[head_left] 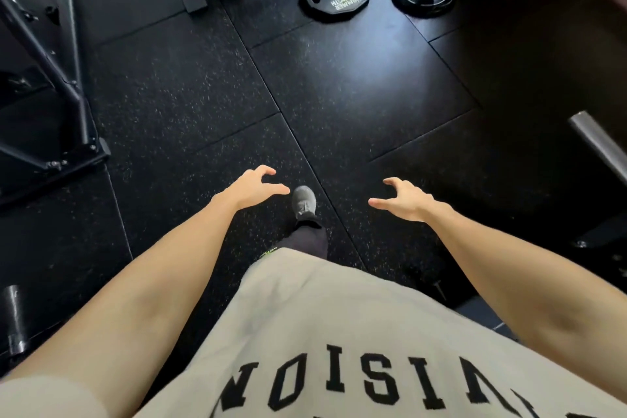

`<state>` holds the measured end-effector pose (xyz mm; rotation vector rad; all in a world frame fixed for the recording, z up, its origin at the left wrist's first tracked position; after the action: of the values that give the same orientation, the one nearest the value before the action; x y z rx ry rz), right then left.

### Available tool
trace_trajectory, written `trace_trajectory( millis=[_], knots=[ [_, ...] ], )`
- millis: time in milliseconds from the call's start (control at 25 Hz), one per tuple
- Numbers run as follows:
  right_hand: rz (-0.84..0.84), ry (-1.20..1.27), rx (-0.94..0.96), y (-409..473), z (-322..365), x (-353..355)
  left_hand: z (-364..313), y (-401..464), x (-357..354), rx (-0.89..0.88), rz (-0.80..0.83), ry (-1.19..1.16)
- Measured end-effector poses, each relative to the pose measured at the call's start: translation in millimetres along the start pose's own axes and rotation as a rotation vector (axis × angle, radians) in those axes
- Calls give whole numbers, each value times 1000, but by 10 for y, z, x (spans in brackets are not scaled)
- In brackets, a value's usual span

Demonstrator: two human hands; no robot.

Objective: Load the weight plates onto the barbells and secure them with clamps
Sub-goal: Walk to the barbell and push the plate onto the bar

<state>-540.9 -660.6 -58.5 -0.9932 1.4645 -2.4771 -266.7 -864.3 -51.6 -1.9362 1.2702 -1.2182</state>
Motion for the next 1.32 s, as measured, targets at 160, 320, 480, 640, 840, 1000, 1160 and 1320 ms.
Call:
trace_trajectory(
  millis=[160,320,480,640,840,1000,1160,1320],
  knots=[
    [-20,22,-42,769,367,878,-470,905,879,-12,13,44],
    [-50,108,-54,1446,850,1929,-1210,1720,1972,-53,48,103],
    [-99,180,-47,1929,1205,2871,-1951,2371,2867,-95,42,189],
    [-129,223,-52,2589,1305,3869,-2830,3198,3537,-140,58,251],
    [-163,227,-46,3579,1180,5312,-4135,4349,4269,-170,28,292],
    [-174,187,-58,3949,1103,6492,-5274,4998,4655,-175,56,356],
    [-228,258,-96,4125,834,7255,-6338,5552,4795,-280,91,451],
    [-294,471,-229,4187,242,7674,-7555,6273,4675,-361,183,695]
  ],
)
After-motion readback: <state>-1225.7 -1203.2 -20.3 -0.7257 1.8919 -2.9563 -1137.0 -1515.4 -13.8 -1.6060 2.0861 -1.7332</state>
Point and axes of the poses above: each hand's wrist, its own y-axis towards the middle knuckle, its own x-axis out of the back of the hand, z = x × y, the point moved 6 cm from there along y, towards the middle knuckle, and after that the axes turned 9 degrees about z, right-handed, at the moved point
